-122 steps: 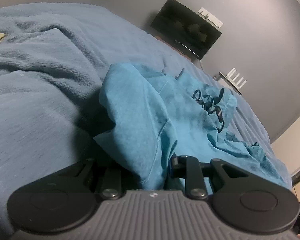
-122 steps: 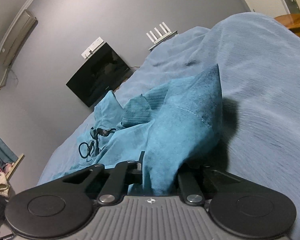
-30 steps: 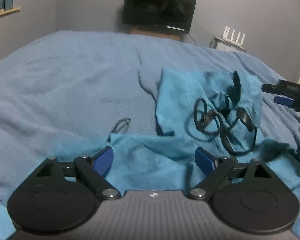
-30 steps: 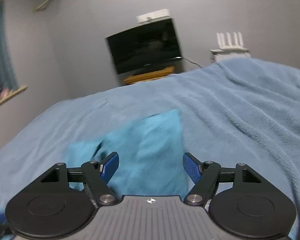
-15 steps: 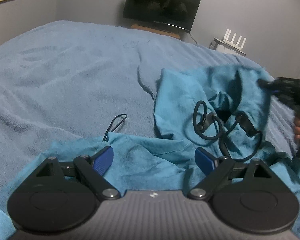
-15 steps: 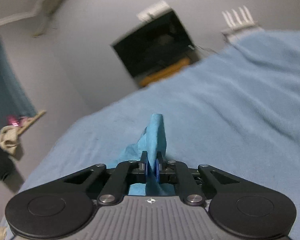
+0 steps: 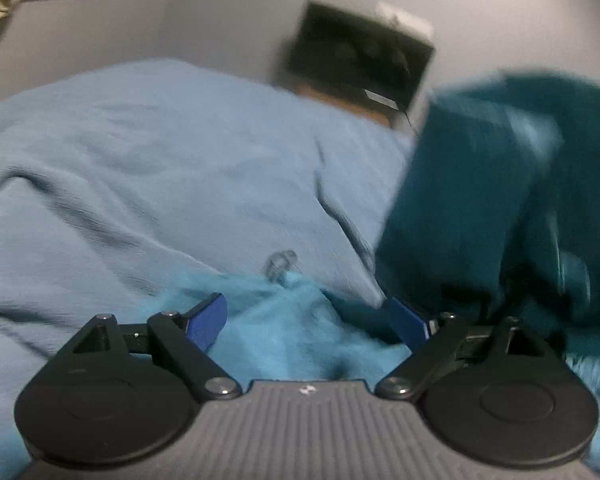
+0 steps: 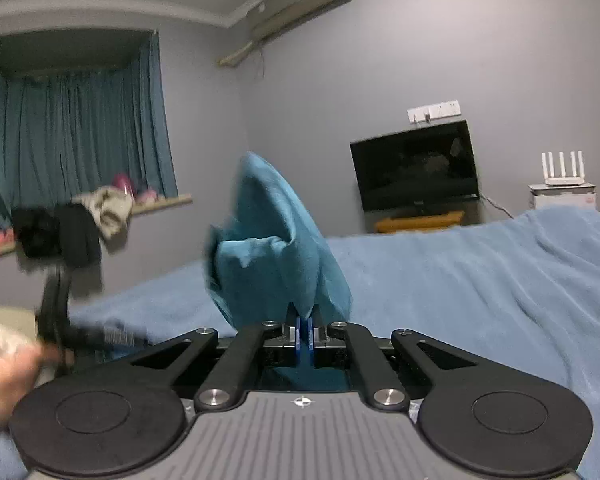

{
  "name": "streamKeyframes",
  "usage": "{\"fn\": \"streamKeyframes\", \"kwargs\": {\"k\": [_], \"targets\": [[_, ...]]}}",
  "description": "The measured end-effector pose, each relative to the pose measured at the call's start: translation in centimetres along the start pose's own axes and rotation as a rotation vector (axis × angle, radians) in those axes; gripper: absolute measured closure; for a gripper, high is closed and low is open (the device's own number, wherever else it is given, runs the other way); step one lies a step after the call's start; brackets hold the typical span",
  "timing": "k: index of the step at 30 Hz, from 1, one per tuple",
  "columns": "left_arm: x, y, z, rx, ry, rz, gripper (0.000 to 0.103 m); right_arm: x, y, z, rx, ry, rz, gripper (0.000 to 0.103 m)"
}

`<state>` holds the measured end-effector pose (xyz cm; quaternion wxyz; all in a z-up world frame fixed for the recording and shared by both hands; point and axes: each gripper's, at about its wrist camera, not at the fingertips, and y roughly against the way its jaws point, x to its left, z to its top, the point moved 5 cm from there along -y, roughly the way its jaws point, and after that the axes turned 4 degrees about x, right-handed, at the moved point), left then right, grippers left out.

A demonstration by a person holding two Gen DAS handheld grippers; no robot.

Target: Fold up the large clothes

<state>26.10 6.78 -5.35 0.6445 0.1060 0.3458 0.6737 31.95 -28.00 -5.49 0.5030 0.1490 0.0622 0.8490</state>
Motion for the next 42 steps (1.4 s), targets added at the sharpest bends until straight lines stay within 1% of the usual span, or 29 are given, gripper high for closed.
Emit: {"fn": "streamKeyframes", "kwargs": {"k": [1, 4, 5, 6, 8, 10, 11, 12, 13, 16, 18, 20, 21, 22, 24, 27, 28, 30, 33, 35, 37, 39, 40, 42], "targets": [[0.5, 1.0, 0.1, -0.027, 0.017, 0.010, 0.015, 0.8, 1.2, -0.8, 0.011, 0.008, -0.010, 0.099], [1.9, 4.3, 0.2, -0.124, 0.052, 0.075, 0.015, 2.3, 4.7, -3.5, 0.056, -0.020, -0.051, 0.099], [2.1, 5.3, 0.2, -0.148, 0.051, 0.090, 0.015, 2.6, 5.7, -4.6, 0.078, -0.026, -0.070, 0.098], [2.3, 6.1, 0.0, -0.166, 0.049, 0.098, 0.015, 2.6, 6.0, -5.6, 0.126, -0.035, -0.096, 0.097], [2.4, 7.4, -0.5, -0.178, 0.037, 0.091, 0.015, 2.8, 6.7, -7.5, 0.192, -0.051, -0.160, 0.091], [2.0, 8.0, -0.9, -0.175, 0.017, 0.075, 0.015, 2.7, 7.8, -8.3, 0.208, -0.097, -0.215, 0.085], [1.6, 8.2, -1.1, -0.170, 0.005, 0.062, 0.015, 2.9, 8.5, -8.4, 0.196, -0.116, -0.231, 0.081], [1.1, 8.3, -1.3, -0.161, -0.007, 0.047, 0.015, 3.2, 9.2, -8.2, 0.174, -0.125, -0.245, 0.069], [0.5, 8.2, -1.6, -0.149, -0.018, 0.026, 0.015, 3.7, 9.3, -7.6, 0.155, -0.117, -0.259, 0.066], [-1.1, 7.3, -2.6, -0.096, -0.055, -0.043, 0.015, 5.8, 9.4, -6.6, 0.140, -0.038, -0.291, 0.066], [-2.5, 6.7, -3.1, -0.076, -0.100, -0.063, 0.015, 6.8, 9.1, -5.9, 0.121, -0.012, -0.297, 0.068], [-3.9, 6.2, -3.8, -0.065, -0.161, -0.067, 0.015, 8.2, 9.6, -5.0, 0.081, 0.003, -0.339, 0.068], [-4.4, 6.0, -4.1, -0.060, -0.187, -0.068, 0.015, 8.6, 9.8, -4.6, 0.052, 0.017, -0.380, 0.067], [-4.8, 5.7, -4.3, -0.056, -0.206, -0.067, 0.015, 9.3, 10.2, -4.0, 0.027, 0.032, -0.401, 0.060], [-5.4, 5.1, -4.7, -0.044, -0.225, -0.065, 0.015, 10.1, 10.5, -3.1, -0.014, 0.043, -0.396, 0.053], [-5.3, 4.1, -4.6, -0.016, -0.216, -0.062, 0.015, 10.6, 9.8, -2.7, -0.023, 0.050, -0.385, 0.052], [-5.0, 3.9, -4.6, -0.005, -0.207, -0.064, 0.015, 10.8, 9.6, -2.7, -0.021, 0.057, -0.371, 0.050], [-4.8, 3.5, -4.6, 0.014, -0.189, -0.072, 0.015, 11.4, 8.2, -3.4, 0.027, 0.079, -0.323, 0.047], [-4.7, 3.2, -4.4, 0.026, -0.179, -0.079, 0.015, 12.1, 5.2, -4.8, 0.108, 0.098, -0.284, 0.048], [-4.8, 3.3, -4.3, 0.022, -0.176, -0.088, 0.015, 12.4, 3.5, -5.6, 0.140, 0.099, -0.258, 0.048], [-5.3, 3.4, -4.2, 0.010, -0.173, -0.118, 0.015, 12.9, 1.7, -5.8, 0.163, 0.103, -0.238, 0.048], [-6.2, 3.2, -4.6, 0.007, -0.199, -0.164, 0.015, 12.8, -0.3, -6.2, 0.198, 0.114, -0.217, 0.048], [-6.7, 2.9, -4.9, 0.024, -0.224, -0.165, 0.015, 12.9, -1.7, -6.3, 0.221, 0.114, -0.212, 0.048], [-7.2, 1.2, -6.1, 0.078, -0.288, -0.128, 0.015, 12.1, -3.1, -7.2, 0.275, 0.091, -0.212, 0.049]]}}
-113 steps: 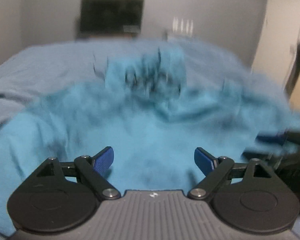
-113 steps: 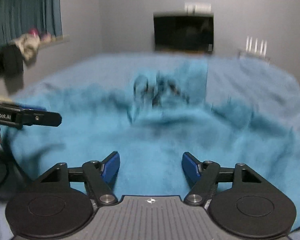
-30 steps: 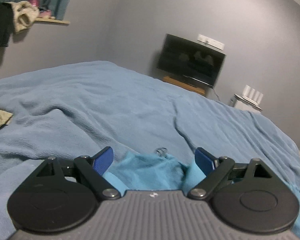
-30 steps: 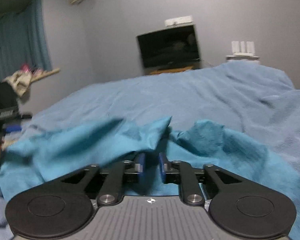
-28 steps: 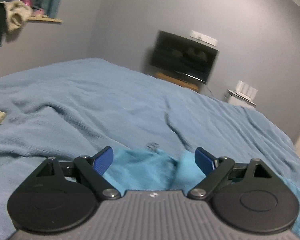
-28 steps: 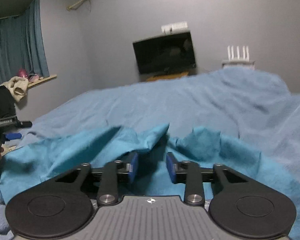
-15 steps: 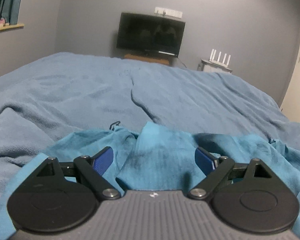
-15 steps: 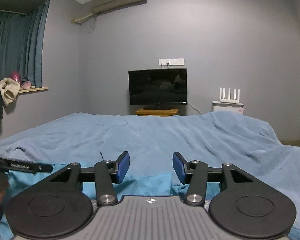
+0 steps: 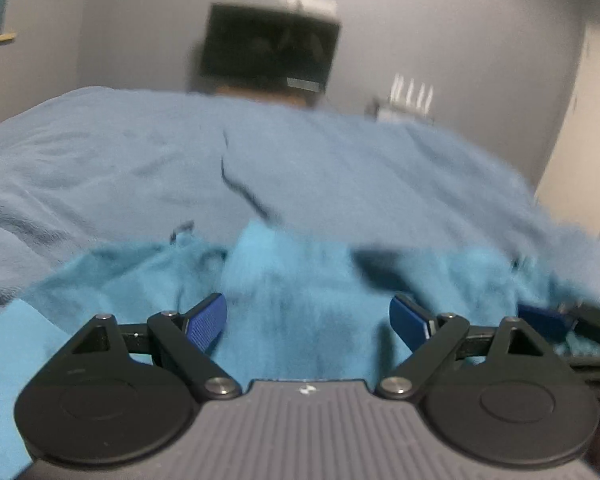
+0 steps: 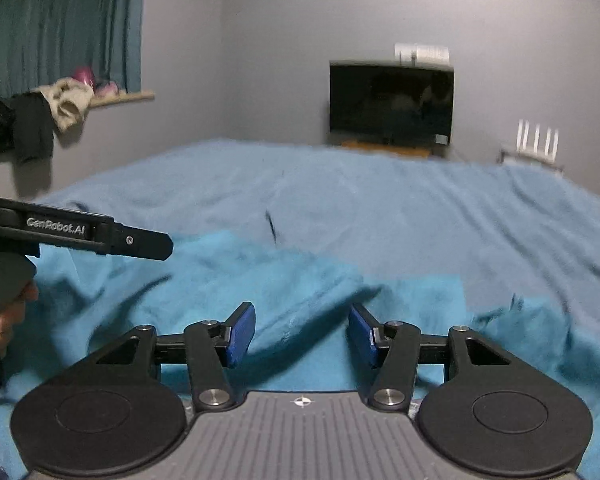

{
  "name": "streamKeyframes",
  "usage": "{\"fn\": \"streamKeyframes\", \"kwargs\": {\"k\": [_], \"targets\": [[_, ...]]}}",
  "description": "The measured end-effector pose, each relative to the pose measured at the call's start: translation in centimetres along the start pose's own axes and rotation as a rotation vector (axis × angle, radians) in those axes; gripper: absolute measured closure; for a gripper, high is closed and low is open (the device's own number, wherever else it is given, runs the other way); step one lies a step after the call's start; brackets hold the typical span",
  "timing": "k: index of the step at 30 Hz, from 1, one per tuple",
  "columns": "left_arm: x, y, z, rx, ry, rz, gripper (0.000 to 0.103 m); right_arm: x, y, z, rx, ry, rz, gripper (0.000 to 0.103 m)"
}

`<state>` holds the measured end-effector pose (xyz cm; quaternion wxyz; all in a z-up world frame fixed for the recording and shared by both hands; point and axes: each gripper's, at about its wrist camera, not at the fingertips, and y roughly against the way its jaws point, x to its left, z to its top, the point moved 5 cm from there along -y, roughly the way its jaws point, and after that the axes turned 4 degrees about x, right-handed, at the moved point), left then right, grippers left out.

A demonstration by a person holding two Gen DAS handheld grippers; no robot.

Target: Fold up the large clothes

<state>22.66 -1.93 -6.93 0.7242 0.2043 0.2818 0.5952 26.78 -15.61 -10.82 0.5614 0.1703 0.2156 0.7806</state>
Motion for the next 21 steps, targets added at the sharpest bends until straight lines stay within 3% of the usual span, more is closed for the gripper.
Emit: {"fn": "streamKeyframes", "kwargs": {"k": [2, 5, 7, 11, 14, 15, 21], "targets": [[0.2, -2.0, -1.2, 0.082, -0.031, 0.041, 0.015, -0.5, -2.3, -0.4, 0.050, -0.025, -0.005, 0.049], [1.5, -4.0, -2.3, 0.175, 0.023, 0.048, 0.015, -2.0, -3.8, -2.1, 0.131, -0.083, -0.010, 0.049], [1.7, -3.9, -2.2, 0.164, 0.033, 0.054, 0.015, -3.1, -3.8, -3.0, 0.145, -0.124, -0.043, 0.050], [1.8, -3.5, -2.5, 0.158, 0.013, 0.078, 0.015, -4.2, -2.6, -3.0, 0.068, -0.220, -0.007, 0.050], [1.9, -3.5, -2.6, 0.166, 0.014, 0.093, 0.015, -5.0, -2.9, -4.1, 0.140, -0.199, -0.111, 0.052], [1.9, -3.4, -2.5, 0.161, 0.012, 0.094, 0.015, -5.4, -2.8, -4.4, 0.141, -0.222, -0.096, 0.052], [3.5, 1.2, 0.2, 0.039, 0.016, 0.086, 0.015, -6.7, 0.2, -2.4, 0.009, -0.250, -0.105, 0.050]]}}
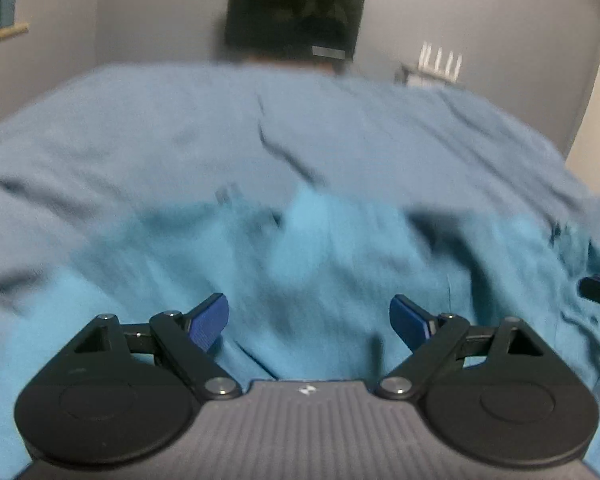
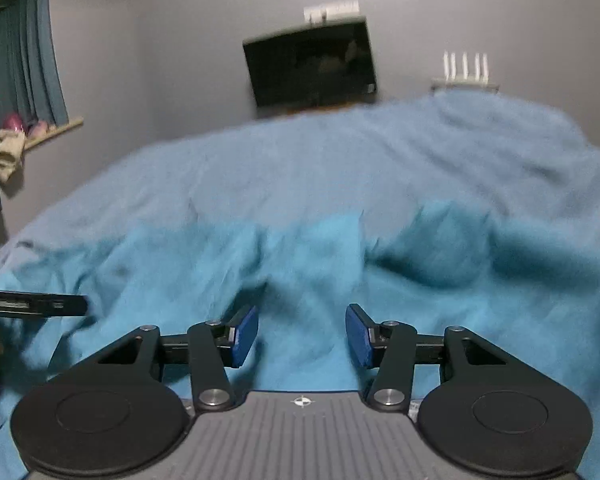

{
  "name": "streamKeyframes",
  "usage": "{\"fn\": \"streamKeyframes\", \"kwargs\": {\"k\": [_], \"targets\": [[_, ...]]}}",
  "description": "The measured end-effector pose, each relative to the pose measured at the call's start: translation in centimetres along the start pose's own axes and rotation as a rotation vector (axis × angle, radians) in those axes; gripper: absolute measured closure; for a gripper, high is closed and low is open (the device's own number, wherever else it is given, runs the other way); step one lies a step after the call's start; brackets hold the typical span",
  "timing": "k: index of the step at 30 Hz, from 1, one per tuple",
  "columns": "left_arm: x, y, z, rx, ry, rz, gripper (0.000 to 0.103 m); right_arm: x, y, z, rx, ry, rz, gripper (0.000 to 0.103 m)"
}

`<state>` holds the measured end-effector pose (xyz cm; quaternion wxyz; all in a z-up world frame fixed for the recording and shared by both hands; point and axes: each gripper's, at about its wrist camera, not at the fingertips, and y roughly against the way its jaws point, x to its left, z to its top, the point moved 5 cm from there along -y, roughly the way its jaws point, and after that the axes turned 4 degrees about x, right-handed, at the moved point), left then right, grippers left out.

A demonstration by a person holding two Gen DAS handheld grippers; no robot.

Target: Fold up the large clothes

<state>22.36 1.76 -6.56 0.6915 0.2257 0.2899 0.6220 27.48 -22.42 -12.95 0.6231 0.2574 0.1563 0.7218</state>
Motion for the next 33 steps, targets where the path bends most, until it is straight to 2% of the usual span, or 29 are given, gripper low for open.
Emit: {"fn": "streamKeyframes", "kwargs": {"k": [2, 3, 4, 6, 8, 11, 13, 15, 16, 18, 21, 24, 27, 29, 30, 32, 33], "targets": [[1.6, 1.3, 2.2, -0.048, -0.022, 0.048, 0.015, -1.2, 1.3, 1.6, -0.042, 0.021, -0.044, 0.049], [2.5, 1.5, 3.2, -0.052, -0.034, 0.065, 0.015, -2.2, 1.9, 2.5, -0.052, 0.029, -0.069, 0.045], [3.4, 1.3, 4.1, -0.032, -0.049, 0.077, 0.015, -3.2, 2.0, 3.3, -0.040, 0.039, -0.090, 0.039], [5.0, 0.0, 5.3, 0.030, -0.087, 0.083, 0.015, -5.3, 1.6, 4.2, 0.025, 0.060, -0.109, 0.037], [6.4, -2.0, 6.1, 0.086, -0.113, 0.051, 0.015, -7.5, 0.9, 5.1, 0.086, 0.072, -0.118, 0.035], [7.8, -5.2, 6.4, 0.182, -0.120, -0.023, 0.015, -10.2, -0.6, 6.2, 0.154, 0.003, -0.085, 0.032], [8.5, -7.4, 6.2, 0.248, -0.139, -0.030, 0.015, -11.8, -1.9, 6.6, 0.201, -0.019, -0.056, 0.029], [9.0, -9.2, 5.6, 0.298, -0.182, -0.040, 0.015, -13.0, -3.8, 6.5, 0.246, -0.007, -0.063, 0.029], [9.0, -9.8, 5.3, 0.308, -0.193, -0.067, 0.015, -13.5, -4.7, 6.6, 0.275, -0.002, -0.062, 0.029], [9.2, -10.5, 5.2, 0.307, -0.187, -0.147, 0.015, -13.8, -6.5, 6.2, 0.329, 0.009, -0.032, 0.028], [9.9, -11.6, 4.7, 0.307, -0.157, -0.203, 0.012, -13.7, -8.4, 4.9, 0.387, 0.029, 0.029, 0.024], [10.7, -12.4, 4.7, 0.280, -0.134, -0.239, 0.012, -13.4, -10.1, 3.4, 0.425, 0.070, 0.046, 0.018], [10.7, -13.0, 4.4, 0.253, -0.139, -0.242, 0.012, -13.5, -10.9, 2.9, 0.406, 0.045, 0.082, 0.015], [10.2, -12.7, 4.3, 0.240, -0.163, -0.233, 0.018, -13.9, -11.0, 2.9, 0.391, 0.018, 0.103, 0.017], [10.2, -12.4, 4.3, 0.228, -0.177, -0.234, 0.027, -14.0, -11.0, 2.9, 0.382, 0.008, 0.109, 0.021], [9.4, -11.4, 4.2, 0.203, -0.231, -0.214, 0.040, -14.1, -10.5, 2.9, 0.358, 0.008, 0.118, 0.035], [8.9, -11.0, 4.1, 0.193, -0.258, -0.209, 0.055, -14.0, -10.4, 2.8, 0.345, 0.015, 0.129, 0.051]]}}
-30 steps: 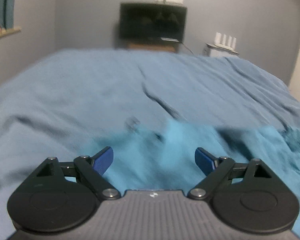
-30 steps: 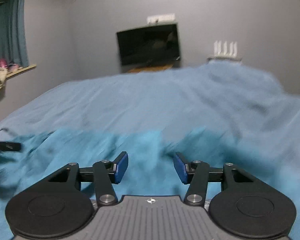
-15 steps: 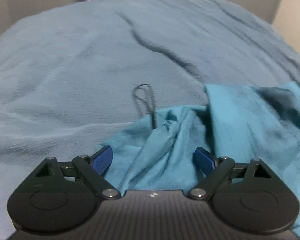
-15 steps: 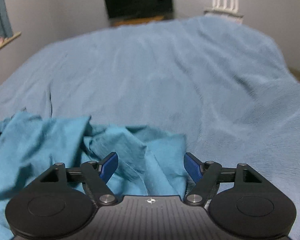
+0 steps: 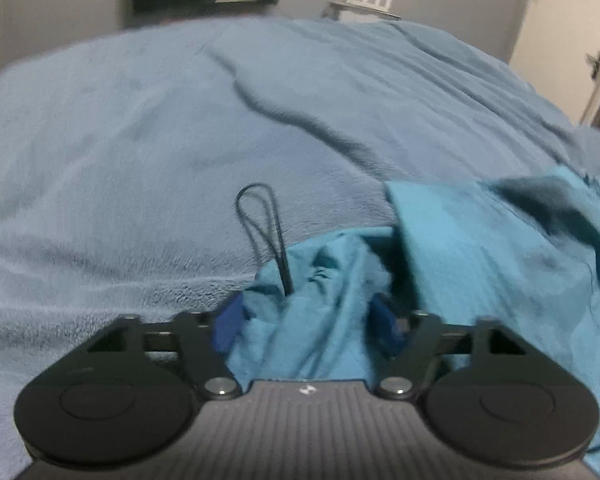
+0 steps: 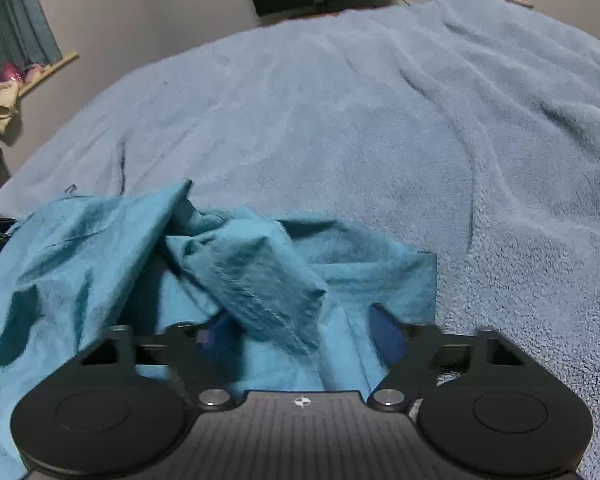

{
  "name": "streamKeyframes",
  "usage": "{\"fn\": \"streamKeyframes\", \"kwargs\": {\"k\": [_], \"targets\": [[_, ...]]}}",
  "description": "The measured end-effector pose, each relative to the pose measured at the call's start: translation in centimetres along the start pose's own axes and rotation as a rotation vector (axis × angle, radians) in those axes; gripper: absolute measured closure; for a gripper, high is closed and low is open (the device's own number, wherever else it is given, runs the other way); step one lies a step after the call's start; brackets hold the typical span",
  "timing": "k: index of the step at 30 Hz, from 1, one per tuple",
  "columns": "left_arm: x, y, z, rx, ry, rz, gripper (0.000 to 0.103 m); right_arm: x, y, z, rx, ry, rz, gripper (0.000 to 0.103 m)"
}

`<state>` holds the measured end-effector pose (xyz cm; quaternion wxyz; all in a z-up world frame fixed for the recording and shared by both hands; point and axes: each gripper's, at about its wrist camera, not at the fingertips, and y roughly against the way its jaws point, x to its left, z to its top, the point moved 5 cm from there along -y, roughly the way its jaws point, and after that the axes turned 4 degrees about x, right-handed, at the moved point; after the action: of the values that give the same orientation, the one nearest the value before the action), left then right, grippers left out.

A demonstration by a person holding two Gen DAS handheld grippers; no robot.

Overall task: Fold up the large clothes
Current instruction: 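Grasp the jacket edge with the left gripper while the right gripper pinches nearby fabric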

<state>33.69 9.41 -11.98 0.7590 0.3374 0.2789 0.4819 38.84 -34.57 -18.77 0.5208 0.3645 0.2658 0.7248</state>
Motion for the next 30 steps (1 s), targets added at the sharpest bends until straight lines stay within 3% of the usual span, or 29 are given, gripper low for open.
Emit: {"fn": "streamKeyframes", "kwargs": {"k": [2, 4, 6, 9, 12, 14, 15, 16, 17, 19, 23, 26, 28, 30], "targets": [[-1.1, 0.7, -0.2, -0.012, -0.040, 0.040, 0.064, 0.9, 0.5, -0.2, -0.024, 0.042, -0.007, 0.063], [-2.1, 1.5, -0.3, -0.025, -0.062, 0.106, 0.075, 2.2, 0.8, -0.5, -0.042, 0.096, -0.033, 0.082], [-3.4, 2.3, -0.1, -0.049, -0.068, 0.176, 0.079, 3.6, 1.5, -0.6, -0.077, 0.155, -0.073, 0.093], [-5.5, 4.3, -0.2, -0.112, -0.147, 0.260, 0.084, 5.6, 2.7, -0.6, -0.132, 0.246, -0.141, 0.095], [-5.5, 4.7, -0.5, -0.099, -0.147, 0.259, 0.085, 5.2, 3.3, -0.2, -0.144, 0.220, -0.127, 0.094], [-4.9, 4.0, -0.6, -0.072, -0.127, 0.246, 0.085, 3.6, 2.8, -0.2, -0.092, 0.134, -0.134, 0.074], [-4.7, 3.4, -0.4, -0.066, -0.122, 0.241, 0.085, 2.9, 2.5, -0.3, -0.084, 0.105, -0.173, 0.048], [-4.6, 3.1, -0.3, -0.065, -0.120, 0.236, 0.083, 2.2, 2.6, -0.4, -0.089, 0.094, -0.215, 0.029], [-4.4, 2.9, -0.3, -0.063, -0.117, 0.234, 0.083, 1.8, 2.5, -0.3, -0.094, 0.092, -0.251, 0.024], [-4.0, 3.0, -0.6, -0.064, -0.097, 0.214, 0.080, 1.2, 1.9, -0.2, -0.072, 0.079, -0.254, 0.021], [-2.7, 2.1, -0.5, -0.058, -0.017, 0.158, 0.074, -0.9, 1.1, 0.2, -0.032, -0.031, -0.138, 0.020], [-1.2, 1.8, -0.7, -0.049, 0.062, 0.113, 0.065, -2.3, 0.9, 0.4, -0.023, -0.086, -0.086, 0.014], [-0.6, 1.7, -0.9, -0.041, 0.101, 0.094, 0.056, -2.5, 0.7, 0.8, -0.017, -0.062, -0.118, 0.007], [-0.3, 1.3, -1.0, -0.027, 0.120, 0.090, 0.048, -1.8, 0.3, 1.0, -0.013, -0.015, -0.163, 0.007]]}}
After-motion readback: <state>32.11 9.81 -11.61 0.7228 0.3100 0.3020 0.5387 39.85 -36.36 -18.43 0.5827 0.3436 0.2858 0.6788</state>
